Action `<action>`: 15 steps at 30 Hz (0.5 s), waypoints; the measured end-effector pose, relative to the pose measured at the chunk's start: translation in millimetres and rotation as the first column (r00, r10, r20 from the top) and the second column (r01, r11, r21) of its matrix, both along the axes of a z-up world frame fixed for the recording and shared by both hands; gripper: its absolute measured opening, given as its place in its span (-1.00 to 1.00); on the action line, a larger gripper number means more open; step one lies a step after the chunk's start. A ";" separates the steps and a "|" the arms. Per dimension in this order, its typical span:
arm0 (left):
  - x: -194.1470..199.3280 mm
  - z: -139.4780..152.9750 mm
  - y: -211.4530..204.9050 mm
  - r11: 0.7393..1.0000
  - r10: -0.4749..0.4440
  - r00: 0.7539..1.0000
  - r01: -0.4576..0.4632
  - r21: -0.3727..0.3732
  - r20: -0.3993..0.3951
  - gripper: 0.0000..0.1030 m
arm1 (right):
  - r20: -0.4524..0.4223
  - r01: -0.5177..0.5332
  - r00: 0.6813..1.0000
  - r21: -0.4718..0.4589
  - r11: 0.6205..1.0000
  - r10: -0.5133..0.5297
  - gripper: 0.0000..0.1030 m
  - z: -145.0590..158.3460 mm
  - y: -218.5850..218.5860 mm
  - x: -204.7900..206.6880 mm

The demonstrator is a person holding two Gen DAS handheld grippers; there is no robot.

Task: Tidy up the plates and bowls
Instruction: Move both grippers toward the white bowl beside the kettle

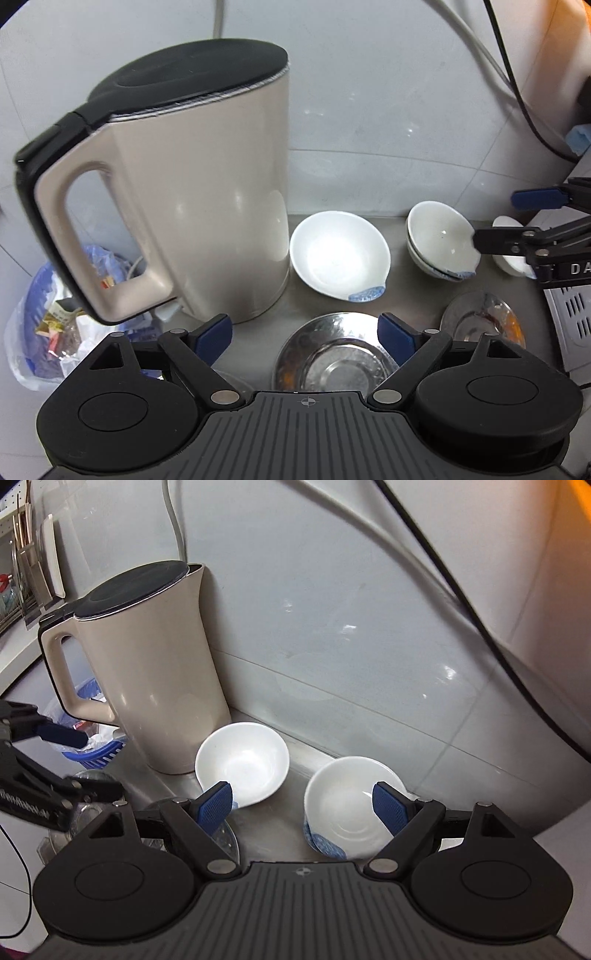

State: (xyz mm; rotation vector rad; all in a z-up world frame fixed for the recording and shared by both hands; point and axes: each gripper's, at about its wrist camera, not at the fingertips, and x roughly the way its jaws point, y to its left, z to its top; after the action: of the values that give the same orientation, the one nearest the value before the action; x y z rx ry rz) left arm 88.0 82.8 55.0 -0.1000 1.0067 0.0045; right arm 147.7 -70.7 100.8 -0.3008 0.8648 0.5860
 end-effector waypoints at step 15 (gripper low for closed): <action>36.2 -32.4 -16.4 1.000 0.023 0.998 -0.024 -0.017 -0.062 1.00 | -0.069 -0.037 0.997 0.033 0.999 0.039 0.65 -38.5 23.7 45.3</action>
State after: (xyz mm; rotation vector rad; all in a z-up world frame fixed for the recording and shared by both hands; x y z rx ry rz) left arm 124.2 66.3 22.6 -0.1287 1.0678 0.0201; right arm 193.0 -47.0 62.4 -0.2703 0.9176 0.6480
